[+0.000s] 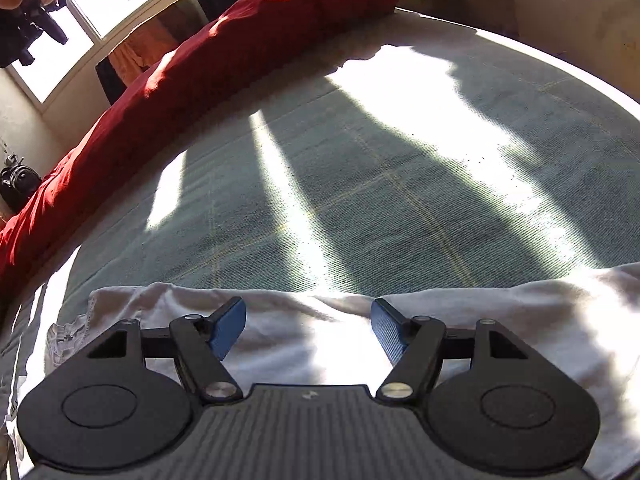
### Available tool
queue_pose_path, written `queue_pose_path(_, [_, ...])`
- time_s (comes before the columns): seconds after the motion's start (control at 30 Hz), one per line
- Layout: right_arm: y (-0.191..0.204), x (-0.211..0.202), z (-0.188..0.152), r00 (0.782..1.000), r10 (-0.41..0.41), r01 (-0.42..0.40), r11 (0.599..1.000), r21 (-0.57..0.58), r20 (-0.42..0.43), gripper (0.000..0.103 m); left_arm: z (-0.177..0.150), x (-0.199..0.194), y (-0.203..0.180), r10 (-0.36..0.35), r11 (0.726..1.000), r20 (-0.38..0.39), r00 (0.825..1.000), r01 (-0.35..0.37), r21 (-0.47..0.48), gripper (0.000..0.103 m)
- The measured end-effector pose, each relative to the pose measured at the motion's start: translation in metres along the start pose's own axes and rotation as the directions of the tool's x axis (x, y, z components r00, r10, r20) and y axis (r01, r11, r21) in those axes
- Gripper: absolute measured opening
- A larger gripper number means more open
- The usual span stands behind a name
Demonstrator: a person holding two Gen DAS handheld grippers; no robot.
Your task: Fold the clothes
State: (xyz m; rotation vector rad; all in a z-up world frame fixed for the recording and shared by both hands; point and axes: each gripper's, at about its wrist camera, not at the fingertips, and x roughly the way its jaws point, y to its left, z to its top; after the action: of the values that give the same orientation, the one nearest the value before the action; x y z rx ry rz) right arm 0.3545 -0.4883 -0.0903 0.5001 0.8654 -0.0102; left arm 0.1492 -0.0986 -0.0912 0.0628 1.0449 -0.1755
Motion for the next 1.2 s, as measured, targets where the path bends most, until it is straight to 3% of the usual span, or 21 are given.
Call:
queue_pose_path(0.07, [-0.009, -0.015, 0.001, 1.000, 0.022, -0.022, 0.999, 0.040, -0.002, 0.075, -0.001, 0.000, 0.000, 0.000, 1.000, 0.001, 1.000, 0.000, 0.001, 0.103])
queue_pose_path(0.2, [-0.007, -0.028, -0.015, 0.975, 0.210, -0.203, 0.975, 0.087, -0.078, 0.080, 0.001, -0.003, -0.005, -0.002, 1.000, 0.002, 1.000, 0.002, 0.008, 0.103])
queue_pose_path(0.23, [-0.007, -0.025, -0.020, 0.971, 0.220, -0.211, 0.973, 0.090, -0.099, 0.081, 0.001, -0.004, -0.007, -0.002, 1.000, 0.001, 1.000, 0.002, 0.015, 0.103])
queue_pose_path(0.33, [-0.016, -0.018, -0.029, 0.979, 0.163, -0.155, 0.985, 0.073, -0.123, 0.080, 0.001, -0.010, -0.010, 0.009, 1.000, 0.009, 1.000, -0.009, 0.021, 0.103])
queue_pose_path(0.43, [-0.043, -0.026, -0.025, 0.987, 0.136, -0.125, 0.984, 0.129, -0.081, 0.080, 0.002, -0.015, -0.011, 0.004, 1.000, 0.014, 1.000, -0.005, 0.020, 0.103])
queue_pose_path(0.6, [-0.076, -0.045, -0.013, 0.999, -0.023, 0.028, 0.993, 0.115, -0.048, 0.080, 0.003, -0.022, -0.015, 0.002, 1.000, 0.023, 1.000, -0.002, 0.029, 0.103])
queue_pose_path(0.83, [-0.122, -0.066, -0.001, 0.979, -0.197, 0.200, 0.977, 0.069, -0.051, 0.080, 0.004, -0.038, -0.023, 0.005, 0.999, 0.044, 0.999, -0.008, 0.050, 0.103])
queue_pose_path(0.93, [-0.136, -0.080, 0.003, 0.962, -0.269, 0.272, 0.956, 0.111, -0.046, 0.080, 0.004, -0.041, -0.024, 0.012, 0.998, 0.050, 0.999, -0.015, 0.053, 0.103])
queue_pose_path(1.07, [-0.106, -0.089, 0.000, 0.968, -0.251, 0.252, 0.965, 0.069, -0.016, 0.082, 0.008, -0.040, -0.030, 0.017, 0.998, 0.049, 0.999, -0.020, 0.058, 0.103])
queue_pose_path(1.2, [-0.030, -0.070, -0.014, 0.988, -0.151, 0.149, 0.987, -0.068, -0.028, 0.084, 0.010, -0.044, -0.038, 0.009, 0.997, 0.064, 0.998, -0.014, 0.080, 0.103])
